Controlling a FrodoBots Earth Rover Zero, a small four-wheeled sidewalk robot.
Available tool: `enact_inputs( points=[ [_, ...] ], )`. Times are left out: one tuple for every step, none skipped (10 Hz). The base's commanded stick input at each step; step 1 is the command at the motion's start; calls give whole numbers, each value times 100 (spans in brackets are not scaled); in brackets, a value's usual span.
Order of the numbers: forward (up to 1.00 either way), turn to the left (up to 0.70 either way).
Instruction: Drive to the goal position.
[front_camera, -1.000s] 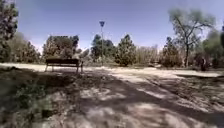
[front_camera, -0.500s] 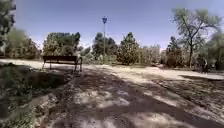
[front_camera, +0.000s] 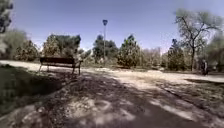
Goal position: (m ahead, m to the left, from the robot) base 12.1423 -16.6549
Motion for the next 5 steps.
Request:
enact_inputs(
  points=[
    [70,0],
    [70,0],
    [70,0],
    [70,0],
    [70,-14]
  ],
)
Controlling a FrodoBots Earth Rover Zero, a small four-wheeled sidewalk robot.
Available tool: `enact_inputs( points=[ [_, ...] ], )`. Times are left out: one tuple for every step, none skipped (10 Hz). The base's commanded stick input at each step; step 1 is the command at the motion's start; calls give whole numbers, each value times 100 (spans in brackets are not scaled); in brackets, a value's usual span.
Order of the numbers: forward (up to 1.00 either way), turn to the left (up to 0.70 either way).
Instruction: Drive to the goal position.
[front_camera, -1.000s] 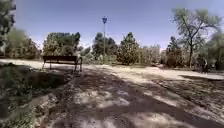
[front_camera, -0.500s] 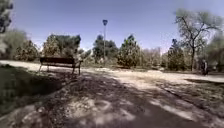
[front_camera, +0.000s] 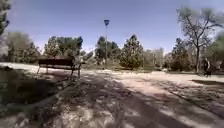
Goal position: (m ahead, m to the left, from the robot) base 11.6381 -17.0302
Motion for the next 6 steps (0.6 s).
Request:
enact_inputs(
  points=[
    [70,-24],
    [70,-28],
    [70,-31],
    [70,-27],
    [70,0],
    [70,0]
  ],
)
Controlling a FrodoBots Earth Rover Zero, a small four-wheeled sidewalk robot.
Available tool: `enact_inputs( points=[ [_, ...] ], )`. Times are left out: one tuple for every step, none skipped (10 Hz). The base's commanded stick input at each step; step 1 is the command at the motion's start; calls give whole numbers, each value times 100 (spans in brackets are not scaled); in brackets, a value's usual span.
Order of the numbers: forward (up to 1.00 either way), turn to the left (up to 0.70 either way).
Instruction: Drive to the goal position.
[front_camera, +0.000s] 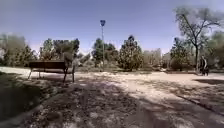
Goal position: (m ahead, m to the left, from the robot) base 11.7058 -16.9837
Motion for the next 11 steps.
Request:
enact_inputs(
  points=[
    [70,0],
    [70,0],
    [70,0],
    [34,0],
    [47,0],
    [65,0],
    [70,0],
    [70,0],
    [70,0],
    [70,0],
    [70,0]
  ],
)
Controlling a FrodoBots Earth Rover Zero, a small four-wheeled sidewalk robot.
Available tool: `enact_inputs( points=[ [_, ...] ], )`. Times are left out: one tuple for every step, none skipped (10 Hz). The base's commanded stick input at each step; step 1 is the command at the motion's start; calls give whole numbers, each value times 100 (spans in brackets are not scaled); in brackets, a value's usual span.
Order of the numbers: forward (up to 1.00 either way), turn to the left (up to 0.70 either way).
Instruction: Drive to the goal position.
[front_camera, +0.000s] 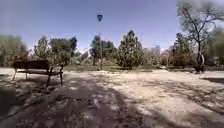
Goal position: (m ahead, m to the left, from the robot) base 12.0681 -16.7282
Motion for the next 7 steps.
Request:
enact_inputs(
  points=[
    [70,0],
    [70,0],
    [70,0],
    [52,0],
    [26,0],
    [52,0],
    [70,0]
  ],
)
